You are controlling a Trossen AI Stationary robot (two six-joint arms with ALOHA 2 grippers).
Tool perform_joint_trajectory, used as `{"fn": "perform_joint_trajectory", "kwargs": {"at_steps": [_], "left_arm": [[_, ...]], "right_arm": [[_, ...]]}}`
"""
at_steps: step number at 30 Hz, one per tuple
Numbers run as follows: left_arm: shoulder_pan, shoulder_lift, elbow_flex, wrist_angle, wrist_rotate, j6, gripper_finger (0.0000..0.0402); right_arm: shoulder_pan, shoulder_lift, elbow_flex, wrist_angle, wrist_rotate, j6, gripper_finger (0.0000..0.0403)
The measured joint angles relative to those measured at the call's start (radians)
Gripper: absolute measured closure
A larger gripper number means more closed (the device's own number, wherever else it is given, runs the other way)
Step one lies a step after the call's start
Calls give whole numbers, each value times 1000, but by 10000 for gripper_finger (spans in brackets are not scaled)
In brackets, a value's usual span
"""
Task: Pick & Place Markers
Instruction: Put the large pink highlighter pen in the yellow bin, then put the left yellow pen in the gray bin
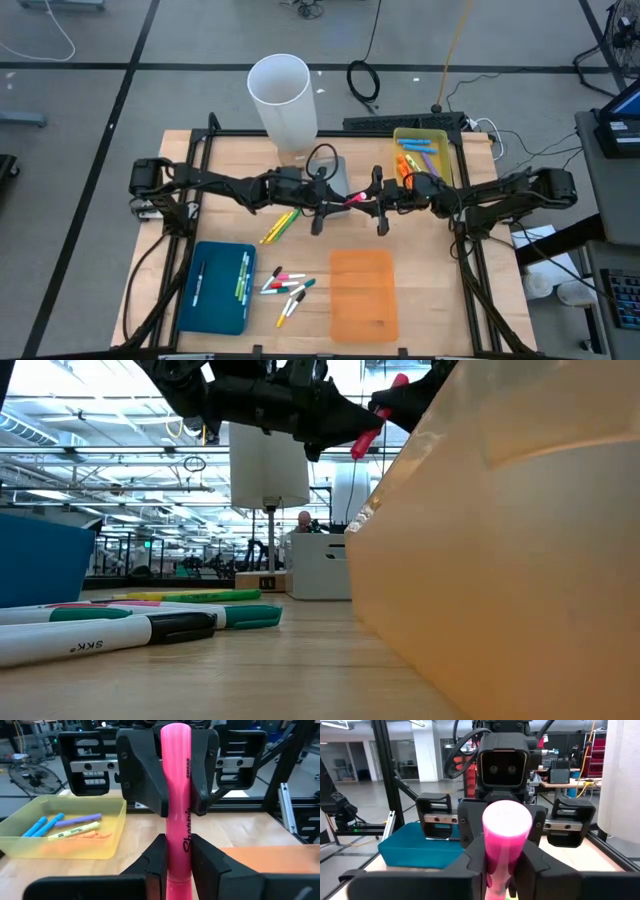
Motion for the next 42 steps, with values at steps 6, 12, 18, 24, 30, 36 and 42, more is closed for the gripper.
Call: {"fn": "perform_joint_trajectory", "kwargs": {"at_steps": [6,12,18,24,30,36,42], "left_arm": [[-2,-3,0,-11,-122,-52,255],[1,-92,0,-242,-245,-63,128],[-4,-214,0,-491,-353,-132,62],[-11,-274,0,-723,-462,-226,52],[-11,-265,0,-824,-529,-279,51],[-11,-264,0,-830,-531,-288,50],[-11,-264,0,-834,-531,-288,50]], "right_arm": [[-3,-7,1,-46,50,-5,356],[-26,-56,1,-287,356,-74,356],[-111,-178,0,-680,780,-40,356],[-291,-289,0,-1110,899,204,356],[-426,-314,-3,-1255,750,286,356],[-468,-314,-25,-1247,733,287,284],[-472,-314,-25,-1225,733,284,198]]}}
